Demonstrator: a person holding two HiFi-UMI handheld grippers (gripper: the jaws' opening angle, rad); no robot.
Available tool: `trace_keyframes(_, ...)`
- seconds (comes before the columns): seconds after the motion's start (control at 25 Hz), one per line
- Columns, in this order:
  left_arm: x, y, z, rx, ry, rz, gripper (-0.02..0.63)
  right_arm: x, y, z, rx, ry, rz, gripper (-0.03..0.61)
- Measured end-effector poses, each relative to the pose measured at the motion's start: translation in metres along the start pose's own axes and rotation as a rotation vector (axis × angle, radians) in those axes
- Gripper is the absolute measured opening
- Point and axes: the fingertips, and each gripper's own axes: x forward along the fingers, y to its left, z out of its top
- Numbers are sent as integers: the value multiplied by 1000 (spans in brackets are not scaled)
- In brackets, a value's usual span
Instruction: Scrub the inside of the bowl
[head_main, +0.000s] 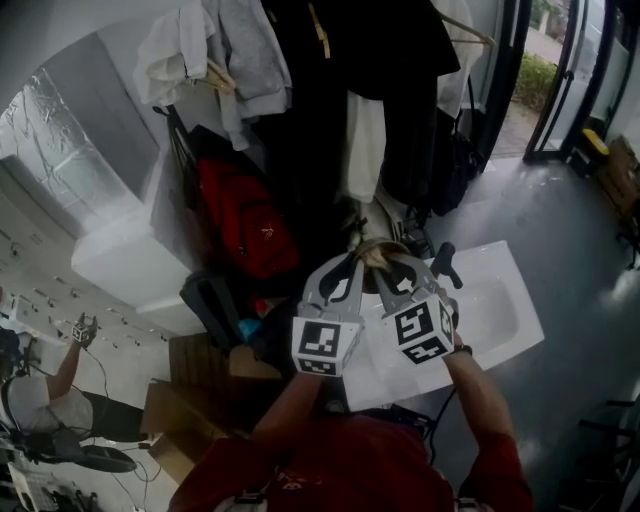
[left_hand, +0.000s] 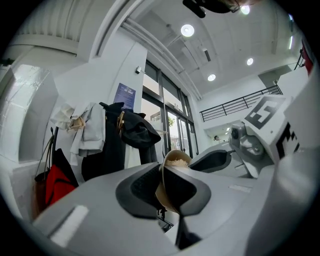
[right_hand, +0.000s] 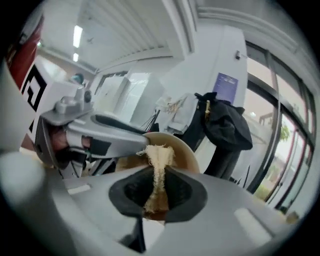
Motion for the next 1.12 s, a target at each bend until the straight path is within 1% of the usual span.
trace_keyframes(0.12, 1, 1, 4, 2, -14, 8, 32, 0, -8, 1, 246, -35, 4, 49)
trace_keyframes(0.2, 2, 1, 5, 0, -20, 13, 32, 0, -14, -1, 440, -65, 7, 49)
trace_keyframes(0.28, 2, 2, 7, -1, -31, 18, 32, -2, -18, -1, 672, -118, 29, 49)
trace_keyframes(0.4, 2, 1, 16, 29, -56, 22, 32, -3, -21, -3, 1057, -198, 100, 49)
trace_keyframes(0.44, 2, 1, 17, 36, -59, 22, 32, -3, -21, -4, 1167, -217, 126, 49)
trace_keyframes(0.52, 2, 0, 16, 35, -61, 22, 32, -3, -21, -8, 1337, -248, 170, 49)
trace_keyframes(0.72, 3, -1, 8, 21, -51, 17, 32, -1, -20, -15, 1709, -333, 259, 49)
trace_keyframes(0.8, 4, -2, 8, 32, -51, 10, 32, -1, -19, -20, 1820, -359, 274, 49)
trace_keyframes(0.88, 5, -3, 8, 34, -52, 7, 32, -1, -19, -22, 1878, -379, 283, 49)
trace_keyframes(0.96, 5, -2, 8, 30, -53, 6, 32, -1, -20, -23, 1888, -391, 283, 49)
trace_keyframes(1.12, 6, -3, 8, 28, -55, -1, 32, -1, -21, -23, 1837, -397, 262, 49)
